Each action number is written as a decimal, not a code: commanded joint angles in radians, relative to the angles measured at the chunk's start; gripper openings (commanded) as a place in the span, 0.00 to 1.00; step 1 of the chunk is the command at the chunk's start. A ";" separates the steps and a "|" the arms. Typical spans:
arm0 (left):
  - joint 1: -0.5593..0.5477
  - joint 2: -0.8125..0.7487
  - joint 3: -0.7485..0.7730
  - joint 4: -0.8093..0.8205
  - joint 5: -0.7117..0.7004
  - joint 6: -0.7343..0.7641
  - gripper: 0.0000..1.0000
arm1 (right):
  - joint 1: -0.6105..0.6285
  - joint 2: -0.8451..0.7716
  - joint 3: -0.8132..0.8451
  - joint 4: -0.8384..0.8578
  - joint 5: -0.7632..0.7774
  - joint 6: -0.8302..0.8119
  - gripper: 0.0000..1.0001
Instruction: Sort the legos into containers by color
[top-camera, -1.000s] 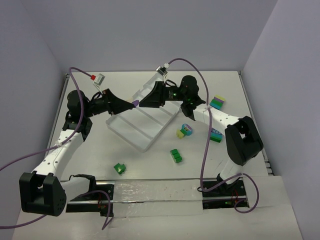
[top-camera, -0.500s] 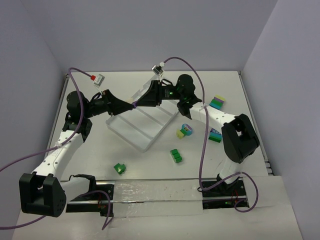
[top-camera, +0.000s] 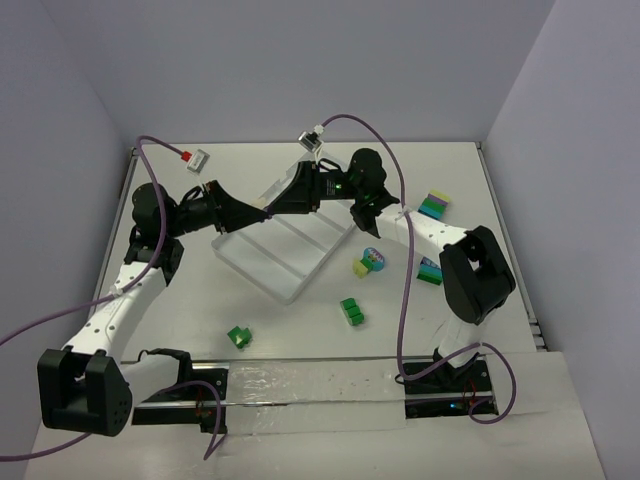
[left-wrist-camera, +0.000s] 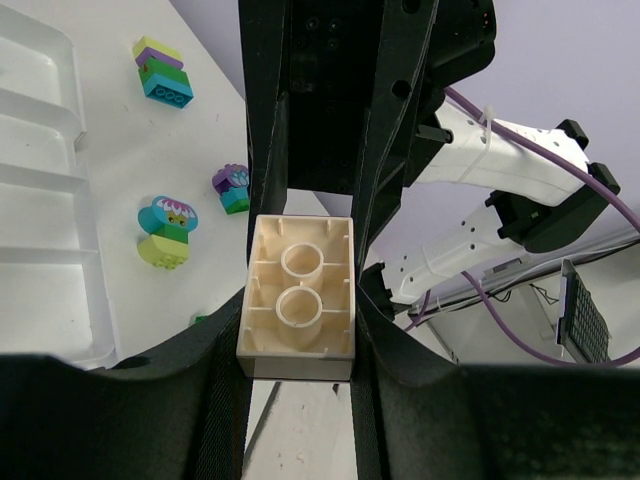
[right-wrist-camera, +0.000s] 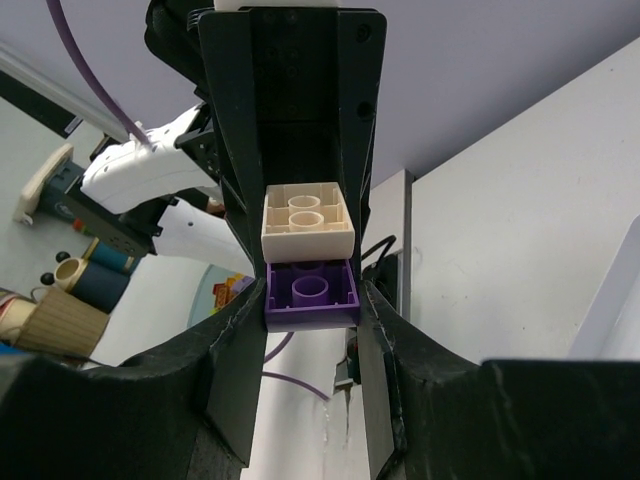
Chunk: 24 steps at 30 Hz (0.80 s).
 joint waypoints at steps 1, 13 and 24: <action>-0.006 -0.023 0.008 0.016 -0.014 0.030 0.00 | 0.025 -0.020 0.031 0.044 0.003 -0.018 0.00; -0.004 -0.076 0.063 -0.119 -0.072 0.114 0.99 | 0.014 -0.059 -0.014 -0.032 0.008 -0.090 0.00; -0.003 -0.054 0.061 -0.083 -0.072 0.075 0.72 | 0.008 -0.083 -0.027 -0.069 -0.002 -0.128 0.00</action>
